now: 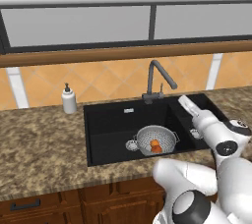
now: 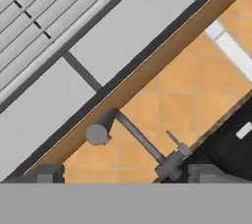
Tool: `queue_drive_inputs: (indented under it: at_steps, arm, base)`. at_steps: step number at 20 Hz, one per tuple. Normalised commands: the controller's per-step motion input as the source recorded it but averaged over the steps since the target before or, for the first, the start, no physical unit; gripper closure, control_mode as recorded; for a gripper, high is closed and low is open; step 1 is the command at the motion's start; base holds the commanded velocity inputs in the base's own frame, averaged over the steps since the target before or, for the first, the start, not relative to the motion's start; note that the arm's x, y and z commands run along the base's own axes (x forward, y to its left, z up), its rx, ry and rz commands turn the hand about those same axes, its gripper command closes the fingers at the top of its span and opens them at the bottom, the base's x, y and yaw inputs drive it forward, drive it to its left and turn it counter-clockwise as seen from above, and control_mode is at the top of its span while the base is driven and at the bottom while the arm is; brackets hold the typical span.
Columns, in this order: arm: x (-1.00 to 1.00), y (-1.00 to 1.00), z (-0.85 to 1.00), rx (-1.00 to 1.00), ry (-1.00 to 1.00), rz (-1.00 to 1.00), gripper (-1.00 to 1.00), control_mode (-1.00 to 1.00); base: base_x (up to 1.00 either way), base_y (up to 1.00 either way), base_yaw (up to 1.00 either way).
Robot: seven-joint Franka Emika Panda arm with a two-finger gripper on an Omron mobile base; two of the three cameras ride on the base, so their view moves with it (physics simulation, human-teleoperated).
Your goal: Put the colander in the sink, put the orange, tangerine in the colander, and turn on the sink faucet and pour water over the colander.
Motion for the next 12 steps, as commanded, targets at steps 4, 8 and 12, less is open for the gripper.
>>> queue_drive_inputs:
  at_steps: [4, 8, 12]
  arm:
    - [-0.4, -0.18, 0.23, 0.44, -0.29, -0.05, -1.0, -1.0]
    - [-0.56, -0.05, 0.26, 0.29, -0.33, -0.04, -1.0, -1.0]
    - [-0.39, -0.03, 0.53, 0.45, -0.13, 0.0, -1.0, -1.0]
  base:
    - [0.0, 0.0, 0.0]
    - [0.0, 0.0, 0.0]
    - [0.0, 0.0, 0.0]
